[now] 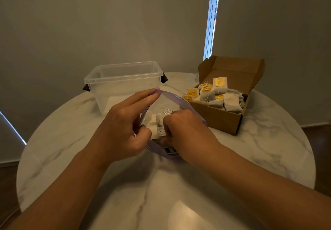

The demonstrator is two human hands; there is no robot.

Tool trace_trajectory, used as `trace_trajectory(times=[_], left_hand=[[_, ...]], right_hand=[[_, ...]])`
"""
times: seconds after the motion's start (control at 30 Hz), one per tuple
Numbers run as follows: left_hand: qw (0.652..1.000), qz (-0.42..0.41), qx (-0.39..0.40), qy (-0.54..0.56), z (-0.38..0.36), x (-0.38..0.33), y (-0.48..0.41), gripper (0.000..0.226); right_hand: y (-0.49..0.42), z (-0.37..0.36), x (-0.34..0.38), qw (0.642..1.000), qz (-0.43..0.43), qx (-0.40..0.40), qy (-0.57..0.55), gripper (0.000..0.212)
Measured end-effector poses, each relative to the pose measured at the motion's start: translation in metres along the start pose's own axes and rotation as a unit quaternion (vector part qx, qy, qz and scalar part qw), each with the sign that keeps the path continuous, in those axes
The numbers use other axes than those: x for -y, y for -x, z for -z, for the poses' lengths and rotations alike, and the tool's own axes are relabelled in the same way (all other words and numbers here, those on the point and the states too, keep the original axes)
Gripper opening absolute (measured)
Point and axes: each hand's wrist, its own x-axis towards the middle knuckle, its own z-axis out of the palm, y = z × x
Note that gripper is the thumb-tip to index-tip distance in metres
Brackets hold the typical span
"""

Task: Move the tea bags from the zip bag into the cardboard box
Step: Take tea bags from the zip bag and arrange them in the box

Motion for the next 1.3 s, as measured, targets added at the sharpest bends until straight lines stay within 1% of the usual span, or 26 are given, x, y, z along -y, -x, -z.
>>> trace_trajectory(times=[0.03, 0.07, 0.13, 0.17, 0.2, 0.27, 0.33, 0.4, 0.43, 0.5, 0.53, 0.63, 0.7, 0.83, 0.93, 1.0, 1.03, 1.07, 1.13, 1.23, 1.3], left_hand=[[1.000, 0.001, 0.000, 0.000, 0.000, 0.000, 0.000, 0.067], [1.000, 0.001, 0.001, 0.000, 0.000, 0.000, 0.000, 0.067], [1.000, 0.000, 0.002, -0.001, 0.000, 0.000, 0.000, 0.067], [1.000, 0.000, 0.002, -0.001, -0.001, 0.000, 0.000, 0.067], [1.000, 0.000, 0.002, -0.001, -0.001, 0.000, 0.000, 0.067], [1.000, 0.001, 0.003, 0.000, -0.001, 0.000, 0.000, 0.067], [1.000, 0.000, 0.003, -0.001, -0.001, 0.000, -0.001, 0.067], [1.000, -0.002, 0.002, -0.001, 0.000, 0.000, -0.001, 0.067], [1.000, -0.002, 0.000, -0.001, 0.000, -0.001, -0.001, 0.067], [1.000, 0.000, -0.002, 0.001, 0.000, -0.001, -0.001, 0.067], [1.000, 0.001, -0.001, 0.002, 0.000, -0.001, -0.001, 0.068], [1.000, 0.002, 0.002, -0.006, 0.000, 0.000, -0.001, 0.068], [1.000, 0.005, 0.002, -0.006, -0.001, 0.000, -0.001, 0.067], [1.000, 0.001, 0.002, -0.003, -0.001, -0.002, -0.001, 0.068], [1.000, -0.002, -0.001, 0.003, -0.001, 0.000, 0.000, 0.068], [1.000, -0.009, -0.004, 0.006, -0.001, 0.000, 0.000, 0.069], [1.000, -0.012, -0.006, 0.006, 0.000, 0.000, -0.001, 0.069], [1.000, -0.013, -0.007, 0.008, 0.000, 0.000, -0.001, 0.069], [1.000, -0.016, -0.008, 0.009, 0.000, 0.000, -0.001, 0.069], [1.000, -0.020, -0.007, 0.006, -0.001, 0.001, -0.001, 0.069], [1.000, -0.023, -0.008, 0.008, -0.001, 0.002, -0.001, 0.068]], right_hand=[[0.006, -0.002, -0.002, 1.000, 0.003, -0.010, -0.009, 0.041], [0.013, -0.005, -0.005, 0.999, 0.016, -0.037, -0.025, 0.035], [0.027, -0.016, -0.013, 0.984, 0.067, -0.139, -0.089, 0.016], [0.033, -0.020, -0.014, 0.972, 0.087, -0.180, -0.123, 0.012], [0.037, -0.022, -0.015, 0.966, 0.095, -0.195, -0.141, 0.010], [0.036, -0.020, -0.015, 0.972, 0.083, -0.167, -0.144, 0.005], [0.033, -0.015, -0.012, 0.984, 0.057, -0.113, -0.128, 0.020], [0.035, -0.012, -0.012, 0.982, 0.056, -0.128, -0.128, 0.027], [0.038, -0.014, -0.014, 0.975, 0.064, -0.162, -0.141, 0.025], [0.048, -0.019, -0.019, 0.946, 0.083, -0.252, -0.188, 0.019], [0.052, -0.020, -0.021, 0.930, 0.091, -0.284, -0.212, 0.016], [0.060, -0.021, -0.032, 0.891, 0.102, -0.324, -0.301, 0.008], [0.064, -0.019, -0.039, 0.859, 0.095, -0.323, -0.384, 0.007], [0.072, -0.011, -0.053, 0.785, 0.081, -0.267, -0.554, 0.008], [0.080, -0.001, -0.072, 0.736, 0.083, -0.249, -0.624, 0.011], [0.080, 0.009, -0.091, 0.698, 0.074, -0.260, -0.663, 0.015], [0.079, 0.014, -0.102, 0.685, 0.068, -0.274, -0.671, 0.014], [0.077, 0.020, -0.114, 0.681, 0.061, -0.290, -0.670, 0.014], [0.071, 0.029, -0.138, 0.685, 0.043, -0.320, -0.653, 0.015], [0.058, 0.036, -0.172, 0.708, -0.008, -0.348, -0.614, 0.011], [0.049, 0.038, -0.189, 0.723, -0.045, -0.349, -0.595, 0.013]])
